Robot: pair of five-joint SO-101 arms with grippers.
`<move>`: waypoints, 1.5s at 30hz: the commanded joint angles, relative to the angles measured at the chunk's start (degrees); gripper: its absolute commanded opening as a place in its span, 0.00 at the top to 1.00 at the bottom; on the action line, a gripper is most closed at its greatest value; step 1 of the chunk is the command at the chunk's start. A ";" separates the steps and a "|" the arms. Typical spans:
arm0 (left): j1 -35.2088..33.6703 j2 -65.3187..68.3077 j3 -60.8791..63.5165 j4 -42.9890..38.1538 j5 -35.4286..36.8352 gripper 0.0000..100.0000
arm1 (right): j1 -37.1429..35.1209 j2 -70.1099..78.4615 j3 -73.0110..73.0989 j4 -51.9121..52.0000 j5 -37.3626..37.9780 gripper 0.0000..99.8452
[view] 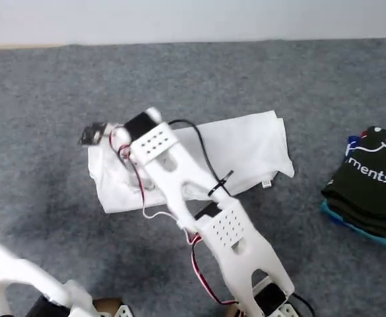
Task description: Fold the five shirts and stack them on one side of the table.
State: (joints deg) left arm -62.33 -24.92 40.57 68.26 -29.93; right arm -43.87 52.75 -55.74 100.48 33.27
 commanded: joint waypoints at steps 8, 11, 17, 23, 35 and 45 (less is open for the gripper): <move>0.35 -1.58 -0.31 0.44 -0.53 0.99 | 1.01 2.07 -0.97 -11.30 -0.35 0.99; 0.26 -1.58 -0.22 0.44 -0.53 0.99 | 2.15 2.68 -4.48 -14.55 -0.35 0.99; 0.26 -1.58 -0.22 0.44 -0.53 0.99 | 4.35 5.58 -9.05 -18.33 -0.35 0.99; 0.26 -1.58 -0.22 0.44 -0.53 0.99 | 3.91 5.85 -13.63 -8.84 -0.62 0.99; 0.44 -1.67 -0.57 0.44 -0.53 0.99 | 3.74 9.54 -11.78 1.98 -0.79 0.99; 0.70 -1.67 -9.63 8.26 -0.26 0.99 | 4.00 3.38 -15.12 2.51 -4.40 0.99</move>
State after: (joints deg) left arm -62.33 -24.92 36.62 72.75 -29.93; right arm -40.44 63.21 -66.55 100.48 29.49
